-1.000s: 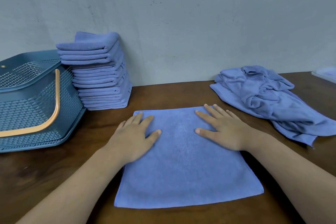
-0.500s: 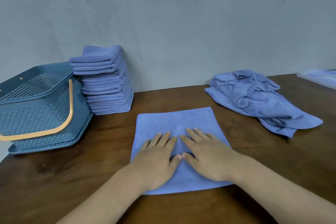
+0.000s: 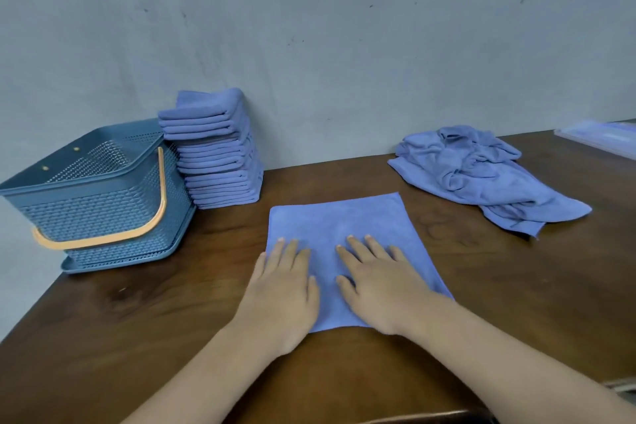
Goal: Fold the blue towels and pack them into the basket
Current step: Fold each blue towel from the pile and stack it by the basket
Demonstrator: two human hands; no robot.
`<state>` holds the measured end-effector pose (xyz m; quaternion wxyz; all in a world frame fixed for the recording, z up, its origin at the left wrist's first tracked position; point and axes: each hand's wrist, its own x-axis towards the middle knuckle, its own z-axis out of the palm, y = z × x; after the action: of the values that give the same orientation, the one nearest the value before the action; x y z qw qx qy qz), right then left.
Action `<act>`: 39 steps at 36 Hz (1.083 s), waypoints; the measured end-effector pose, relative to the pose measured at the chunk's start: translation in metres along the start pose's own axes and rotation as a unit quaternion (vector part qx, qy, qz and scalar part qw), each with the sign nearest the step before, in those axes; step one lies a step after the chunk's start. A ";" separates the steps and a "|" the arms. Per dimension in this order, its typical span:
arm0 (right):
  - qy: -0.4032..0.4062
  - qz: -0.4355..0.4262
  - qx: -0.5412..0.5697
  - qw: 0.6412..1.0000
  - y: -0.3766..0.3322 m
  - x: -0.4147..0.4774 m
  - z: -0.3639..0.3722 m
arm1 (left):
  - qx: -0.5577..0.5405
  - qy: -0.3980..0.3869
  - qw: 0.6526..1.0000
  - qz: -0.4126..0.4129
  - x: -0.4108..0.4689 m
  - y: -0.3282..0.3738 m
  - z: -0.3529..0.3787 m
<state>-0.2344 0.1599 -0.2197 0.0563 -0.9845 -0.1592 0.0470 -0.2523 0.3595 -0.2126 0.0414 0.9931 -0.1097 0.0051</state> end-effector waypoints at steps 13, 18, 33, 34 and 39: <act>0.001 0.033 0.060 0.998 0.060 -0.063 0.004 | -0.042 -0.067 0.997 0.017 0.007 0.010 0.016; -0.031 0.039 0.087 0.995 0.072 -0.065 -0.009 | -0.039 -0.098 0.994 0.002 0.009 0.014 0.007; -0.009 0.001 0.062 0.998 0.082 0.078 -0.012 | -0.055 -0.066 0.996 -0.031 0.118 -0.025 0.008; -0.013 0.018 0.064 0.998 0.091 0.078 -0.012 | -0.054 -0.068 0.995 -0.045 0.120 -0.038 0.007; -0.013 0.060 0.075 0.995 0.114 0.080 -0.017 | -0.066 -0.060 0.994 -0.057 0.128 -0.077 0.010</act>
<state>-0.1216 0.0760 -0.2237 0.1253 -0.9846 -0.0963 0.0753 -0.1111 0.4053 -0.2263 0.1005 0.9913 -0.0558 -0.0638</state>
